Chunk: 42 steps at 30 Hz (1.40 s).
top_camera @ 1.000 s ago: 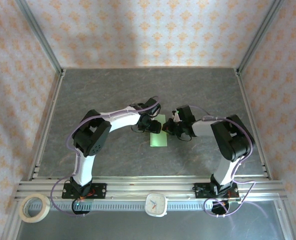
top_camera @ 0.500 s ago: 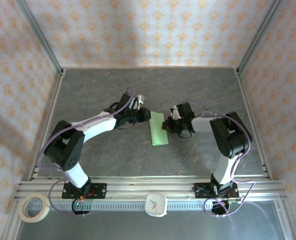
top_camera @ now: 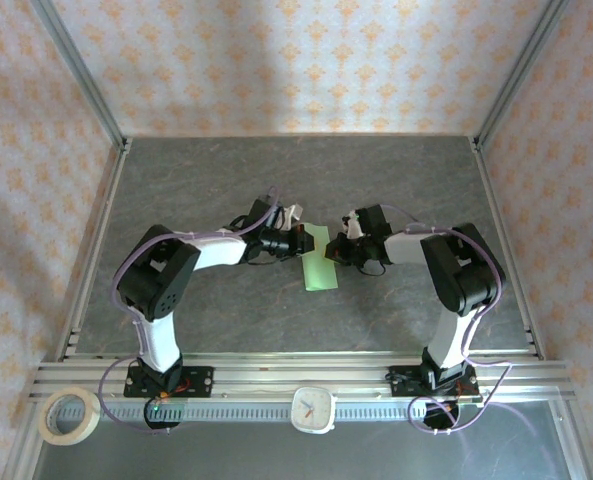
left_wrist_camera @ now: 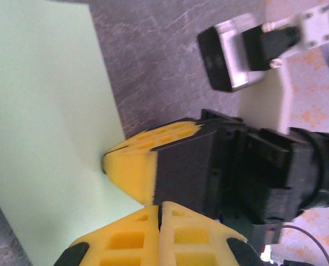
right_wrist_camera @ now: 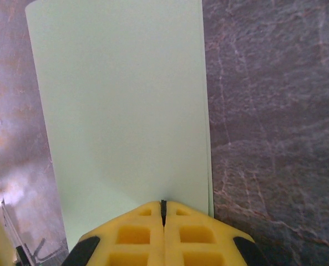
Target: Fold a paper plane with a square sheet of paper (pick it up from the middle)
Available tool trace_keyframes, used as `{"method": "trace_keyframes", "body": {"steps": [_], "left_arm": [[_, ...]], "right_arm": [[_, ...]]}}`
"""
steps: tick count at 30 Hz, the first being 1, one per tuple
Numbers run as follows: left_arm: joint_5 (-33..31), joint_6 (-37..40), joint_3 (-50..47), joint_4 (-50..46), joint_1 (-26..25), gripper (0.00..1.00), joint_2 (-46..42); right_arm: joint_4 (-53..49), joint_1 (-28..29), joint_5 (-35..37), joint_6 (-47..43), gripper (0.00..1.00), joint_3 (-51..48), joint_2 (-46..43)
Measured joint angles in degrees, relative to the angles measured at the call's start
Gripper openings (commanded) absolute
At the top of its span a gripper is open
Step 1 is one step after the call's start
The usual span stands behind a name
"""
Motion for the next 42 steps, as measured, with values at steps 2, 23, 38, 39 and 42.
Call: {"method": "trace_keyframes", "body": {"steps": [2, 23, 38, 39, 42], "left_arm": [[-0.1, 0.5, 0.5, -0.4, -0.2, 0.00, 1.2], [-3.6, 7.8, -0.4, -4.9, -0.5, 0.00, 4.7], [-1.2, 7.0, 0.8, -7.1, 1.7, 0.00, 2.4], [-1.2, 7.0, 0.9, -7.1, 1.8, 0.00, 2.6], [-1.4, 7.0, 1.0, -7.4, 2.0, 0.00, 3.8]], "right_arm": [[0.0, 0.0, 0.0, 0.0, 0.00, 0.0, 0.0], [1.6, -0.1, -0.2, 0.6, 0.00, -0.9, 0.0], [1.6, -0.1, -0.1, 0.9, 0.00, -0.9, 0.0], [1.6, -0.1, -0.2, 0.9, 0.00, -0.9, 0.0], [1.6, -0.2, -0.2, 1.1, 0.00, -0.9, 0.0]]}}
